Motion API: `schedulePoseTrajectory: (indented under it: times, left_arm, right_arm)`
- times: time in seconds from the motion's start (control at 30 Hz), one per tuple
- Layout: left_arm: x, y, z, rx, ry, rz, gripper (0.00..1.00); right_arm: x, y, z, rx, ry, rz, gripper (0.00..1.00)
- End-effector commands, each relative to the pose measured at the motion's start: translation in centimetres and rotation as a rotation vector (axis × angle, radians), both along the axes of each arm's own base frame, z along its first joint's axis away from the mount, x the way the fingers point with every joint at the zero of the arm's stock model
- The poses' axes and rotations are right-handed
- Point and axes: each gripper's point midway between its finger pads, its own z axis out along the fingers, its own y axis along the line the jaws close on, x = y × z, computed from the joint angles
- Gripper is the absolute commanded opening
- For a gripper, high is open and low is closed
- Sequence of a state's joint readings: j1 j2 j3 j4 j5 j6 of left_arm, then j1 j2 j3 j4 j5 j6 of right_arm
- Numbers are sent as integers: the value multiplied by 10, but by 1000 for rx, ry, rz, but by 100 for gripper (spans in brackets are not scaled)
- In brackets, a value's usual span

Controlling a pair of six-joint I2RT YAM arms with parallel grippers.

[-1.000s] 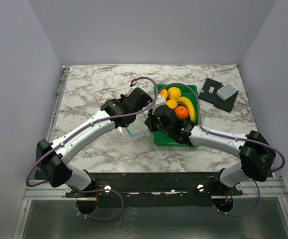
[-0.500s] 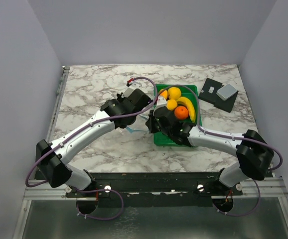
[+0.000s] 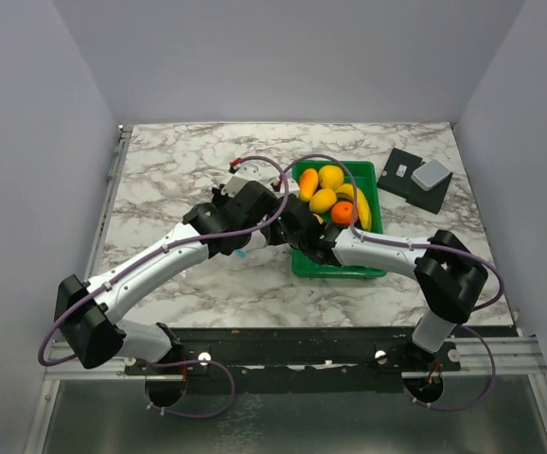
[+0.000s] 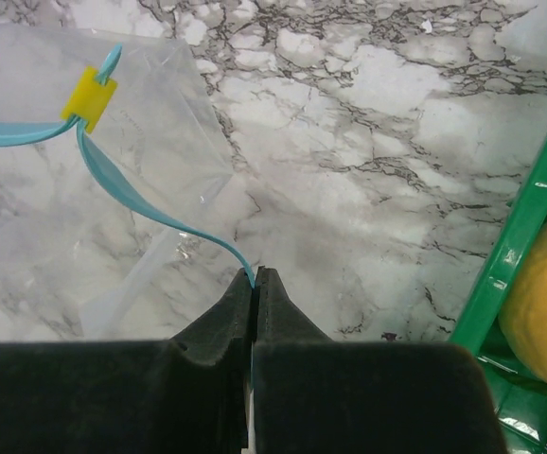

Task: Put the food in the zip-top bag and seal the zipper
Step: Open the zipper of the food storage bag, then pick up the fake vegetable from the bin.

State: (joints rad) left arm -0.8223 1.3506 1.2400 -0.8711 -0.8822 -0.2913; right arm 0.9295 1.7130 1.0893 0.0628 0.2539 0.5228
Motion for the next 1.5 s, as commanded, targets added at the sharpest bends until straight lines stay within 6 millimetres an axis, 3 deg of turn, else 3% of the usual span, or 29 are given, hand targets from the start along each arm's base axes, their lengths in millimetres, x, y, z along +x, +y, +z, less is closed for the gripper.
schedulePoseTrajectory:
  times: [0.0,0.17,0.3,0.43,0.63,1.1,1.47]
  left_arm:
    - [5,3,9,-52,-98,37,0]
    - [4,4,4,-85,-124,33,0]
    - [1,4,-2,-118,-132,18,0]
    - [-1,-3,-11,-152,-115,-11,0]
    - [-2,-12,-25,-169,-74,-46,0]
    - [-4,-20,-23,-211,-62,-95,0]
    - [-7,-23,-18,-246,-66,-123,0]
  right_arm:
    - [8,-2,12,15,-13,-22,1]
    - [2,-2,24,41,-20,2,4]
    - [-2,-6,36,61,-25,8,14]
    - [-7,-14,56,90,-54,3,30]
    - [-14,-35,70,60,-59,-31,45]
    - [-21,-125,74,-196,-70,-246,68]
    - [-35,-207,39,-291,57,-474,93]
